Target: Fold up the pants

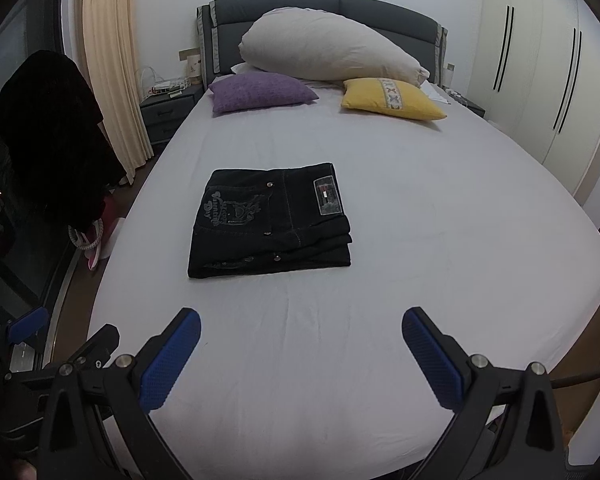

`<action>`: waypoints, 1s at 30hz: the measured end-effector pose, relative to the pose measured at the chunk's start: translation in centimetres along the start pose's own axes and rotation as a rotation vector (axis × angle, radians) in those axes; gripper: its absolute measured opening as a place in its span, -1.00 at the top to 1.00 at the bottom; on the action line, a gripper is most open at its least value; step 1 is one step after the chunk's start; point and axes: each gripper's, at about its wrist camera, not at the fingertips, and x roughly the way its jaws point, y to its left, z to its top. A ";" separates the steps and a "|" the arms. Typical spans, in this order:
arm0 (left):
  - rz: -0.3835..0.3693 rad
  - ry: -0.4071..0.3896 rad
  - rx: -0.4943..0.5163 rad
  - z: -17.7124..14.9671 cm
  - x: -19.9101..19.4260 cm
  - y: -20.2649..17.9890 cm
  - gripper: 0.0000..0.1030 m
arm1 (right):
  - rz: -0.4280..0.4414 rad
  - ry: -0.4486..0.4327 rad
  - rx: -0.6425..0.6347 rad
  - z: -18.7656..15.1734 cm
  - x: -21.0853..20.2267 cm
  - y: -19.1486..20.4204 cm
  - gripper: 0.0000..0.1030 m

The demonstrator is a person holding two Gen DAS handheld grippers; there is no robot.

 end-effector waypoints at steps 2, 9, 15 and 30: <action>0.001 0.000 0.000 0.0 -0.1 0.0 -1.00 | -0.001 0.001 0.000 0.0 0.0 0.0 -1.00; 0.003 -0.002 -0.001 -0.3 0.0 0.0 -1.00 | 0.002 0.002 -0.001 -0.2 0.1 0.1 -1.00; 0.004 -0.001 -0.002 -0.5 0.0 0.1 -1.00 | 0.001 0.002 -0.001 -0.2 0.0 0.2 -1.00; 0.004 -0.001 -0.002 -0.4 -0.1 0.1 -1.00 | 0.002 0.002 -0.001 -0.1 -0.1 0.1 -1.00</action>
